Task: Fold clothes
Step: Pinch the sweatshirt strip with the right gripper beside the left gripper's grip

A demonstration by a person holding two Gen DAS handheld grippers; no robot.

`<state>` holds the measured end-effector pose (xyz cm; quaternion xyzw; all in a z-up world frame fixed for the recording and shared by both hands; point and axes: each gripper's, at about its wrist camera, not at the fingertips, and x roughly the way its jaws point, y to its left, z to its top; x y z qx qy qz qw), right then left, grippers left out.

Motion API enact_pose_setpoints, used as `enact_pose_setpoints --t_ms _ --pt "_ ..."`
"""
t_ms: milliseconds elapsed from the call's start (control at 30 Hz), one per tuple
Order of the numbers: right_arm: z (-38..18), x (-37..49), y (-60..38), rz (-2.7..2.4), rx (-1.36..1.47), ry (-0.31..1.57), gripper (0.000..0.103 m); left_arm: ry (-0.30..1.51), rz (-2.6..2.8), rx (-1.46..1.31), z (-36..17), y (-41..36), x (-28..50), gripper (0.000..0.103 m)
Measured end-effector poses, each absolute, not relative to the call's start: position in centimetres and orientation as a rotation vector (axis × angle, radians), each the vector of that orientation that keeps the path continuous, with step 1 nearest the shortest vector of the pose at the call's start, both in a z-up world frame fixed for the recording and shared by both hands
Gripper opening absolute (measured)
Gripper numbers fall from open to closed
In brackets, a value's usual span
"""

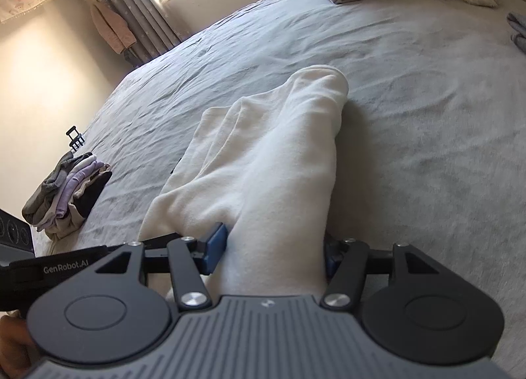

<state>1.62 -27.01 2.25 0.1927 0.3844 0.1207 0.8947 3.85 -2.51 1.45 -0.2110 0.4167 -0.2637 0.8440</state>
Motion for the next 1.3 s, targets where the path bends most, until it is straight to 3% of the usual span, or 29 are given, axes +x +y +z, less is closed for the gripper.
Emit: enact_pose_setpoints --t_ms 133,467,600,667,767,1067,1300 --pt "2.5 1.4 -26.6 0.247 0.36 0.781 0.06 0.881 -0.571 -0.47 1.2 -2.5 4.0 0.051" --pt "2.0 1.6 -27.1 0.248 0.431 0.794 0.066 0.849 -0.575 -0.435 1.2 -2.9 3.5 0.051" --pt "2.3 1.4 -26.7 0.235 0.399 0.784 0.062 0.823 -0.564 -0.389 1.6 -3.5 3.2 0.041" --pt "2.6 1.0 -25.9 0.227 0.328 0.751 0.053 0.81 -0.558 -0.364 2.0 -3.6 2.9 0.035" --pt "3.1 0.4 -24.6 0.215 0.221 0.701 0.047 0.777 -0.542 -0.319 2.6 -3.9 2.5 0.026" --pt "4.6 -1.3 -20.8 0.177 -0.089 0.546 0.043 0.659 -0.511 -0.202 4.7 -4.6 0.9 0.023" --pt "5.4 -1.8 -20.5 0.177 -0.13 0.48 0.043 0.603 -0.503 -0.155 5.6 -4.9 0.5 0.023"
